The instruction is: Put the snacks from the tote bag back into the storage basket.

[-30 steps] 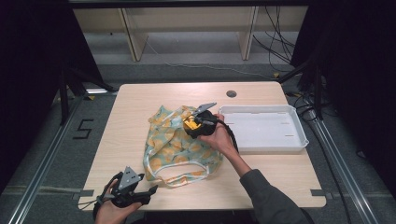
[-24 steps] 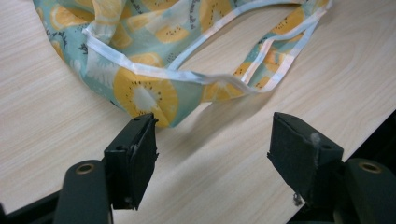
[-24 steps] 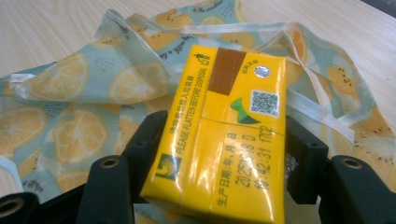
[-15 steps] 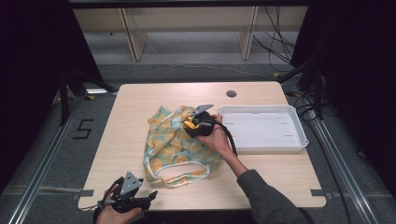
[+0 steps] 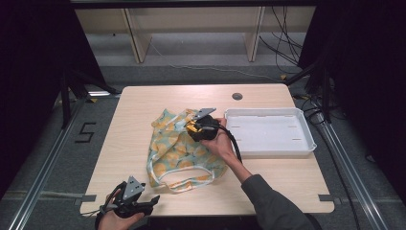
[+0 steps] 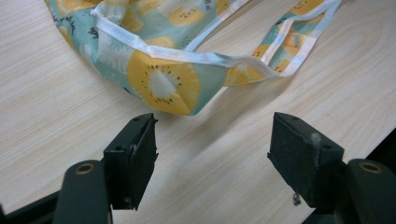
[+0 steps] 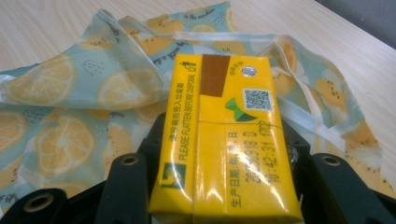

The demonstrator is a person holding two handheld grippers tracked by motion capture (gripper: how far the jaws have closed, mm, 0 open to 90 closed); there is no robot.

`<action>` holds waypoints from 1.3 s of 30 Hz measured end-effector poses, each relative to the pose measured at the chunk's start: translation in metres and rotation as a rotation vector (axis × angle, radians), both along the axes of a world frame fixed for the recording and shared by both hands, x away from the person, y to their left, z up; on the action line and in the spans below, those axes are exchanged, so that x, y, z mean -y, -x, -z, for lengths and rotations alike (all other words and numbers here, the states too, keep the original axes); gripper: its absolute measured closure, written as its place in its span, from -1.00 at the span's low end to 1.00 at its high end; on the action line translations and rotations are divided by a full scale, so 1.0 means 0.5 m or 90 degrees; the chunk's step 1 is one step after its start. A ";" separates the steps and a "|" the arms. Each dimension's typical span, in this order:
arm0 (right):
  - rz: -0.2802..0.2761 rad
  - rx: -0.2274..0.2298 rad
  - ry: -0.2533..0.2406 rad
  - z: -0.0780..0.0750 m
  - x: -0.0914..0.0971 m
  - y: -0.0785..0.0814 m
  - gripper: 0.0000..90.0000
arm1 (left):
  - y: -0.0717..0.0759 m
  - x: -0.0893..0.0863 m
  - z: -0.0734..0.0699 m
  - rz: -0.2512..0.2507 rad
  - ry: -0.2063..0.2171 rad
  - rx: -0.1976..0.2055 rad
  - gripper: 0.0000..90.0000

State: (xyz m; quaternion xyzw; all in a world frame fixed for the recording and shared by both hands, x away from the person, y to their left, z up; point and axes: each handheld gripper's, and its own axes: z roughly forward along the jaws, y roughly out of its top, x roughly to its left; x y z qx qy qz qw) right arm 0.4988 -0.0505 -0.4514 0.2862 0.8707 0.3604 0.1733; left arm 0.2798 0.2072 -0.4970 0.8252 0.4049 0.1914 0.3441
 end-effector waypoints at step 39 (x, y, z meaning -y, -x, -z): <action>-0.025 0.047 -0.078 -0.192 0.050 0.017 0.16 | 0.000 -0.010 -0.002 -0.006 -0.013 -0.007 -0.34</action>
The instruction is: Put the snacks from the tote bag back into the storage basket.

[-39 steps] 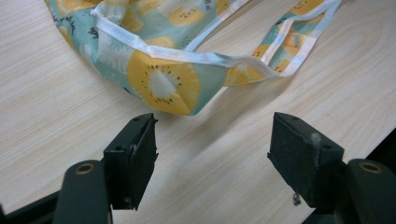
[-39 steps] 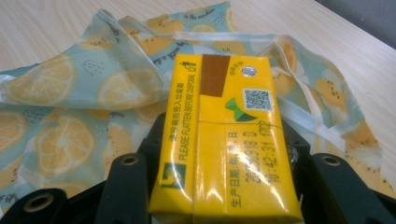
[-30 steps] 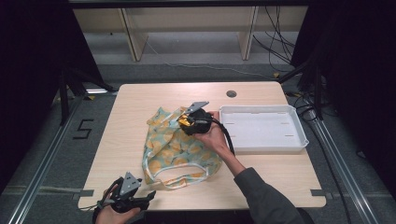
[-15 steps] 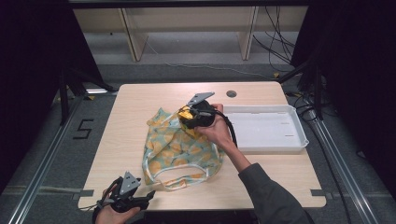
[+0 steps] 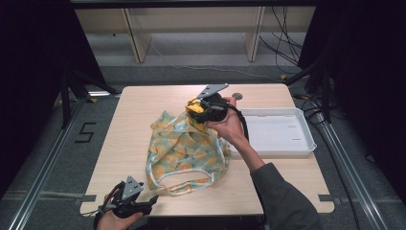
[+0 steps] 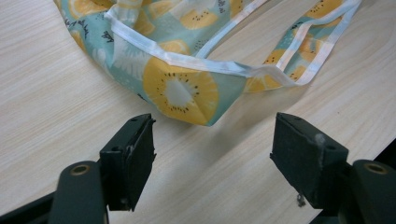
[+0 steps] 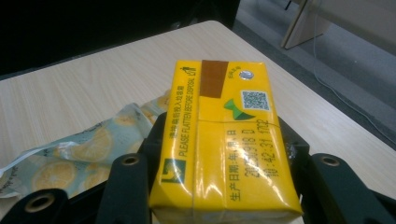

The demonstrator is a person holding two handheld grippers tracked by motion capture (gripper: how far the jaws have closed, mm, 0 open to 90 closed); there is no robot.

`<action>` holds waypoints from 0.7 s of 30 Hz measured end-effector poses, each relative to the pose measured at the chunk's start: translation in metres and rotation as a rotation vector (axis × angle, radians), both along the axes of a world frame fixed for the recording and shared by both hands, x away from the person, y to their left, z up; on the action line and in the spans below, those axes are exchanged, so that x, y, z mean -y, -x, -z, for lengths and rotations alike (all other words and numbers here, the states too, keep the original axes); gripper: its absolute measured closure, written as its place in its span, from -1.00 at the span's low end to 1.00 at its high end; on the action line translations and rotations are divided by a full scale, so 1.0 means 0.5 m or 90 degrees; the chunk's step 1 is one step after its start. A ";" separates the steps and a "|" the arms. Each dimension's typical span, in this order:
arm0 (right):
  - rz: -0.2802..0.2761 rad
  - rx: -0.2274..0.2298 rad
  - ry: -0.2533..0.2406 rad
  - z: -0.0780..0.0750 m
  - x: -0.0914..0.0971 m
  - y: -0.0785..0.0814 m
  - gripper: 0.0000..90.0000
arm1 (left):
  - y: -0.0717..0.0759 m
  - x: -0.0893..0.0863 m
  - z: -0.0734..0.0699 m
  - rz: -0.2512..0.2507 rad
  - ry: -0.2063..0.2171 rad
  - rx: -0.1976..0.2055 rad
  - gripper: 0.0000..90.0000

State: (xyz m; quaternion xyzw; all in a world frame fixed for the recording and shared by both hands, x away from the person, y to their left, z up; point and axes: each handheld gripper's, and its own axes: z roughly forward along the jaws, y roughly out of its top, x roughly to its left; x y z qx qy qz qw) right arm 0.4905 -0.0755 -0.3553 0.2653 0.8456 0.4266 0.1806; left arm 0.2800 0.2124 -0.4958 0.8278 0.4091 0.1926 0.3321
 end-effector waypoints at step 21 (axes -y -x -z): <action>0.124 0.021 0.007 0.021 0.231 0.006 0.16 | -0.015 -0.057 -0.007 -0.059 0.031 0.022 -0.35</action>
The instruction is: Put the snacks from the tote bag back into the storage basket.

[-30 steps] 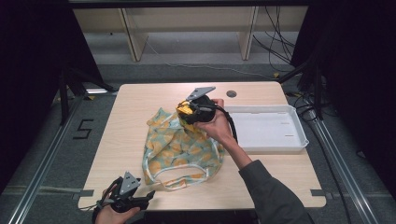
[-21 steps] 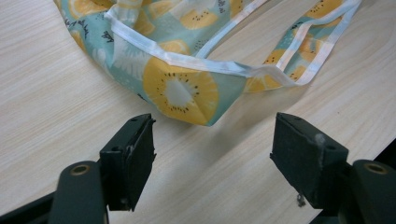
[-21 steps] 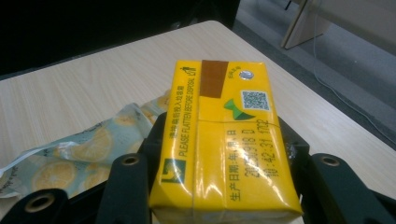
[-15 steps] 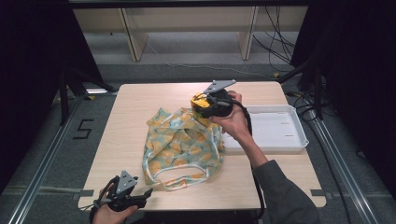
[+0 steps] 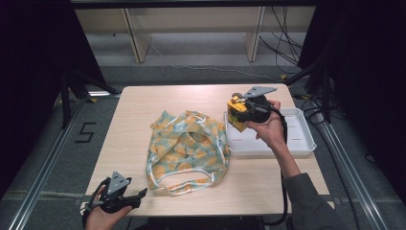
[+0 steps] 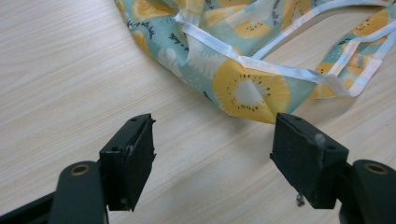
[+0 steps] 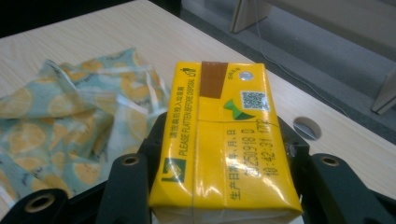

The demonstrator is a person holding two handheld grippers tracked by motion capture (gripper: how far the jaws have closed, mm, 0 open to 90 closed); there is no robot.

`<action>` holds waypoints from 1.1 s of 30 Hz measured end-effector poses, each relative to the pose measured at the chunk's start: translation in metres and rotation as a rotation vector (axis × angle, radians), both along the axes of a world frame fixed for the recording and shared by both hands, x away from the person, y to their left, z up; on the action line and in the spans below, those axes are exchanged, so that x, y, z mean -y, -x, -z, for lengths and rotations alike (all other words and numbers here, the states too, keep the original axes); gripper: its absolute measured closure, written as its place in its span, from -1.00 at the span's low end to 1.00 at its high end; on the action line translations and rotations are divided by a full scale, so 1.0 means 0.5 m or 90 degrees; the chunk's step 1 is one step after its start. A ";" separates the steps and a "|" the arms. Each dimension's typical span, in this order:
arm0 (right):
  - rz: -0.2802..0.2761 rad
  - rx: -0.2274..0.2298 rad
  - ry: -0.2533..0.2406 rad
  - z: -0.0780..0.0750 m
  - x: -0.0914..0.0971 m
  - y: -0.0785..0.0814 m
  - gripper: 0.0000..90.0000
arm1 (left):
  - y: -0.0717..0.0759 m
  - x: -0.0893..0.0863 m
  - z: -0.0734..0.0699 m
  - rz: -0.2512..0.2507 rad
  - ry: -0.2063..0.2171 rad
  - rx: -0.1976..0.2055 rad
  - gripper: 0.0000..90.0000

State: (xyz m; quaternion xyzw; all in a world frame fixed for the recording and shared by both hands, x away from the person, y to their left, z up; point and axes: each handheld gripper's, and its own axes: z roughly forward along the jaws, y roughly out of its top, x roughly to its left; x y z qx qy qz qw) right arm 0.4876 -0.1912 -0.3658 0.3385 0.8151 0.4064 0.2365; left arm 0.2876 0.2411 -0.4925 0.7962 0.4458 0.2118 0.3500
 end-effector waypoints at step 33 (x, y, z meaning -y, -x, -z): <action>0.001 -0.075 -0.002 0.127 0.032 -0.004 0.16 | -0.002 0.003 0.007 0.023 -0.031 -0.012 -0.37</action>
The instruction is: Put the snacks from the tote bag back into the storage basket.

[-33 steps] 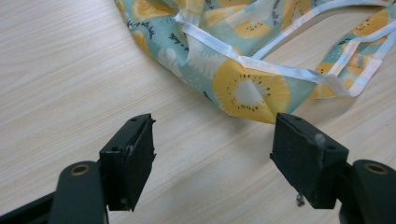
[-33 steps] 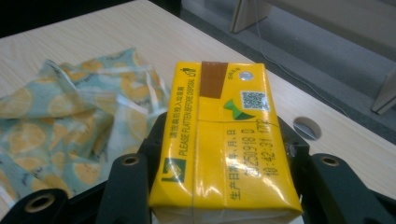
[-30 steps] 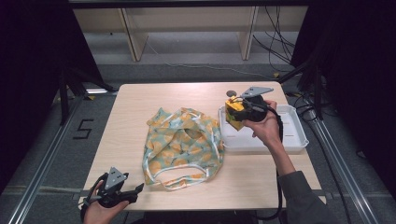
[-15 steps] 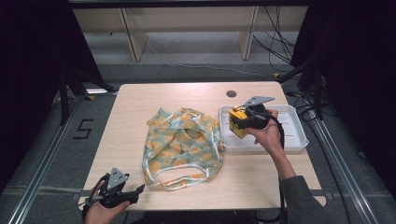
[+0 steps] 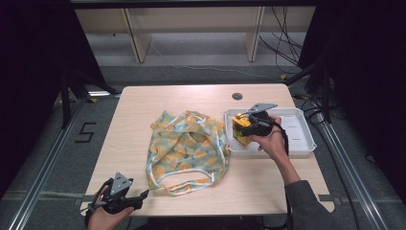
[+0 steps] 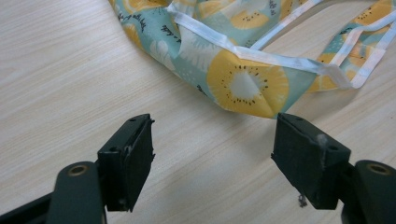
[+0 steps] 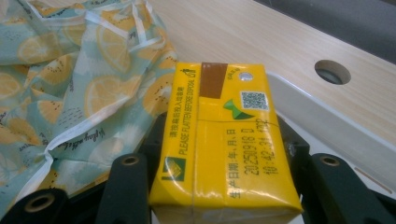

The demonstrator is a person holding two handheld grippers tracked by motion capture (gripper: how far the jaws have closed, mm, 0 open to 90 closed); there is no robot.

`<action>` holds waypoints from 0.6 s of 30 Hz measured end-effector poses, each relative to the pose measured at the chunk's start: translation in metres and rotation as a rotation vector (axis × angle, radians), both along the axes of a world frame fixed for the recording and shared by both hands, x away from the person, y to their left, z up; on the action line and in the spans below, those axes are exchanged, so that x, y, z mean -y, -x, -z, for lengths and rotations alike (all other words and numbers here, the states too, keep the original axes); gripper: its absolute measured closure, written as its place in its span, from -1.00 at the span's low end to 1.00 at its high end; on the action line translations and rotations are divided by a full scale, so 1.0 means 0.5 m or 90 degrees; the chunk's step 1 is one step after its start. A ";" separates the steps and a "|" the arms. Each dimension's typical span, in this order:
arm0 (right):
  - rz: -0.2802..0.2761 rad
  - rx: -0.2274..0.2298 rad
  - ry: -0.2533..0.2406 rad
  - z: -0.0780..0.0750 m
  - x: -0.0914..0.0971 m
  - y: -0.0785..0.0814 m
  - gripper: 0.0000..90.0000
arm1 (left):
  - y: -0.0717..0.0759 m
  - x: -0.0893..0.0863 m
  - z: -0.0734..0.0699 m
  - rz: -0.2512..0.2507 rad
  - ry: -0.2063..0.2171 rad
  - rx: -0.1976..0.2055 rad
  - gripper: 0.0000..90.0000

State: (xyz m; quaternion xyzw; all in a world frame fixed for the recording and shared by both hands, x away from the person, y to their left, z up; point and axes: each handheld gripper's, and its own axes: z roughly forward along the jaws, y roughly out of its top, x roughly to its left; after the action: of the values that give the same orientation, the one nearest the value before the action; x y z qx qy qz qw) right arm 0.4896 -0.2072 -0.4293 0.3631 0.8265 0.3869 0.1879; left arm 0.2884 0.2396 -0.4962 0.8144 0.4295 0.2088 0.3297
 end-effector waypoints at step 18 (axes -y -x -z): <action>-0.021 -0.007 -0.003 0.021 -0.006 0.002 0.16 | 0.001 0.007 0.006 -0.017 0.024 0.007 -0.37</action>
State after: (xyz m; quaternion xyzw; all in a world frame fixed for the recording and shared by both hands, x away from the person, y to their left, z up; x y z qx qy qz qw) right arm 0.4884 -0.2043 -0.4400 0.3521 0.8325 0.3897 0.1764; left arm 0.2882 0.2363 -0.4990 0.8012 0.4421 0.2098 0.3444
